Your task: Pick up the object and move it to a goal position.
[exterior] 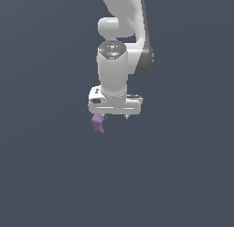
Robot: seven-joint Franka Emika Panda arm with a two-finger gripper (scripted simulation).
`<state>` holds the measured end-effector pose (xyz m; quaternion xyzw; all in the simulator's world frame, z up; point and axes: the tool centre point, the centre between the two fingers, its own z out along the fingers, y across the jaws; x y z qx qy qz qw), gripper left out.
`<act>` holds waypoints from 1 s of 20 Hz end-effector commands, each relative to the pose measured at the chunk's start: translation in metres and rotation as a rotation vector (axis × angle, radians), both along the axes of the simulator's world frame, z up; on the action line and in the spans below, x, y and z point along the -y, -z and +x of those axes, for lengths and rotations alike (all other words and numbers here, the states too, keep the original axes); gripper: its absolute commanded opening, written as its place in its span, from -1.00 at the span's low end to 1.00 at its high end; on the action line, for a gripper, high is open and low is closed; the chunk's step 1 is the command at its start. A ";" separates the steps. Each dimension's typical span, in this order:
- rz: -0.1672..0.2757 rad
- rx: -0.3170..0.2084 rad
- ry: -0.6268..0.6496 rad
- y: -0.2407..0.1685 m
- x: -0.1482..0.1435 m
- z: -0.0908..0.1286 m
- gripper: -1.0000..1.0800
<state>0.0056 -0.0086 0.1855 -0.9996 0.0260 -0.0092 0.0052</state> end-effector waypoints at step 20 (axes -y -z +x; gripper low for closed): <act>-0.013 0.033 0.052 -0.011 0.032 -0.004 0.92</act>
